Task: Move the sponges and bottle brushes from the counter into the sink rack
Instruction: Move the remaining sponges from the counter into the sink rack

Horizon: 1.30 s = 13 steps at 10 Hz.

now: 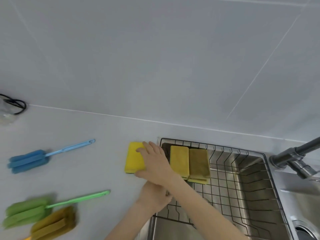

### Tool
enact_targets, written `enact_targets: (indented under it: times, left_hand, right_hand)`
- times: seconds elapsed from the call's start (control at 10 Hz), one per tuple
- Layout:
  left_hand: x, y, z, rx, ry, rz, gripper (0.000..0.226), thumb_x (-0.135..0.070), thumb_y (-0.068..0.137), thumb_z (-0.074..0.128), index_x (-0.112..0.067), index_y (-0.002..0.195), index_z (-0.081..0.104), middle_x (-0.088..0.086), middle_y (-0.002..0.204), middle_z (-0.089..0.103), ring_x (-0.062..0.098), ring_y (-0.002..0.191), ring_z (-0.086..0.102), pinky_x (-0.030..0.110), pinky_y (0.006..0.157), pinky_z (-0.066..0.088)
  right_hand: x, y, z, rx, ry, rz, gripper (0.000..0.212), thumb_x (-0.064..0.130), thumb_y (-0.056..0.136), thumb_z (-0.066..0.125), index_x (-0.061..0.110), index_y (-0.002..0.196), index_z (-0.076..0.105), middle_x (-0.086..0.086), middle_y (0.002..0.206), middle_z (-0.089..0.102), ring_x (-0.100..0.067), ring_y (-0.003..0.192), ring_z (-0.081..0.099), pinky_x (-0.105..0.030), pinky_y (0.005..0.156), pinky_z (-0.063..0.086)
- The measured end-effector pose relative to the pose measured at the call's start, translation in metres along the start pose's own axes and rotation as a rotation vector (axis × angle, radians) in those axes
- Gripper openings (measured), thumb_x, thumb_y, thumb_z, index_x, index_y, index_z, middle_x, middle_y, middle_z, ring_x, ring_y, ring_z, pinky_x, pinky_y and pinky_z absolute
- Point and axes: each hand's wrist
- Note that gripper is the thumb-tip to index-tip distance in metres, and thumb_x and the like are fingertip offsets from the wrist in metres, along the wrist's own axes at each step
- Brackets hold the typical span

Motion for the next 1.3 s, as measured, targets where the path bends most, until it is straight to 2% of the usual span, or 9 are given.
enact_targets:
  times: [0.1, 0.2, 0.3, 0.4, 0.5, 0.6, 0.7, 0.9, 1.3]
  left_hand:
    - [0.009, -0.004, 0.004, 0.09, -0.021, -0.027, 0.051, -0.031, 0.09, 0.038, 0.0, 0.131, 0.037, 0.018, 0.135, 0.049, 0.031, 0.125, 0.045, 0.034, 0.103, 0.039]
    - [0.012, -0.005, 0.004, 0.004, -0.075, -0.108, 0.035, -0.019, 0.087, 0.05, -0.006, 0.119, 0.051, 0.022, 0.12, 0.06, 0.032, 0.112, 0.056, 0.025, 0.078, 0.043]
    - [-0.004, -0.011, -0.01, -0.075, -0.815, -0.278, 0.03, -0.007, 0.097, 0.035, -0.018, 0.077, 0.055, 0.012, 0.077, 0.071, 0.026, 0.089, 0.055, 0.021, 0.062, 0.045]
    - [0.002, -0.006, -0.002, -0.096, -0.392, -0.081, 0.02, -0.012, 0.095, 0.039, 0.0, 0.094, 0.055, 0.011, 0.094, 0.065, 0.023, 0.094, 0.049, 0.016, 0.073, 0.048]
    - [0.009, 0.0, -0.002, -0.032, -0.135, -0.029, 0.048, -0.035, 0.087, 0.05, -0.008, 0.125, 0.042, 0.009, 0.136, 0.047, 0.021, 0.122, 0.044, 0.029, 0.1, 0.042]
    - [0.008, 0.001, -0.001, -0.027, -0.031, 0.003, 0.078, -0.045, 0.086, 0.05, -0.004, 0.142, 0.014, 0.007, 0.157, 0.001, 0.019, 0.145, 0.002, 0.029, 0.117, 0.021]
    - [0.011, 0.003, 0.002, -0.053, 0.003, 0.02, 0.077, -0.044, 0.086, 0.051, -0.002, 0.141, 0.016, 0.011, 0.156, -0.005, 0.017, 0.144, -0.006, 0.028, 0.117, 0.017]
    - [0.005, 0.002, 0.005, -0.057, 0.039, -0.023, 0.087, -0.053, 0.084, 0.049, -0.002, 0.142, 0.009, 0.011, 0.156, -0.009, 0.019, 0.144, -0.009, 0.029, 0.117, 0.013]
    - [0.006, 0.007, 0.009, -0.084, -0.003, -0.045, 0.09, -0.059, 0.08, 0.052, -0.004, 0.141, 0.016, 0.009, 0.156, -0.006, 0.016, 0.144, -0.005, 0.029, 0.117, 0.017]
  right_hand:
    - [0.005, 0.02, 0.019, 0.05, -0.113, 0.037, 0.084, 0.028, 0.071, 0.071, 0.017, 0.138, 0.022, -0.01, 0.156, 0.002, -0.034, 0.143, -0.007, -0.057, 0.114, -0.006]
    - [0.001, 0.029, 0.027, -0.004, -0.106, 0.044, 0.077, 0.029, 0.071, 0.072, 0.017, 0.133, 0.029, -0.009, 0.156, 0.007, -0.032, 0.143, 0.0, -0.054, 0.115, 0.004]
    - [-0.001, 0.031, 0.027, -0.044, -0.087, 0.045, 0.073, 0.03, 0.067, 0.075, 0.019, 0.127, 0.036, -0.011, 0.154, 0.012, -0.03, 0.139, 0.013, -0.047, 0.11, 0.021]
    - [-0.003, 0.031, 0.02, -0.057, -0.038, 0.043, 0.069, 0.029, 0.066, 0.075, 0.02, 0.124, 0.04, -0.009, 0.146, 0.029, -0.031, 0.131, 0.025, -0.043, 0.105, 0.027]
    - [-0.011, 0.02, -0.001, -0.152, 0.224, 0.103, 0.066, 0.032, 0.064, 0.078, 0.023, 0.12, 0.044, 0.0, 0.132, 0.046, -0.025, 0.122, 0.037, -0.038, 0.098, 0.034]
    - [-0.036, -0.01, -0.038, -0.274, 0.556, 0.214, 0.066, 0.034, 0.061, 0.082, 0.029, 0.116, 0.045, 0.006, 0.121, 0.051, -0.016, 0.11, 0.046, -0.032, 0.087, 0.04]
    - [-0.079, -0.048, -0.075, -0.382, 0.626, 0.274, 0.066, 0.032, 0.061, 0.083, 0.032, 0.114, 0.044, 0.005, 0.121, 0.051, -0.014, 0.11, 0.047, -0.029, 0.086, 0.037]
    - [-0.178, -0.126, -0.106, -0.48, 0.406, 0.496, 0.071, 0.018, 0.059, 0.086, 0.022, 0.117, 0.044, -0.006, 0.122, 0.05, -0.022, 0.099, 0.048, -0.031, 0.073, 0.04]
    - [-0.217, -0.128, -0.044, -0.121, -0.159, 0.355, 0.08, 0.032, 0.056, 0.083, 0.021, 0.123, 0.041, -0.003, 0.144, 0.039, -0.023, 0.137, 0.029, -0.042, 0.113, 0.023]
Point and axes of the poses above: each hand's wrist, its own y-axis towards the middle knuckle, its own z-axis out of the palm, x = y × z
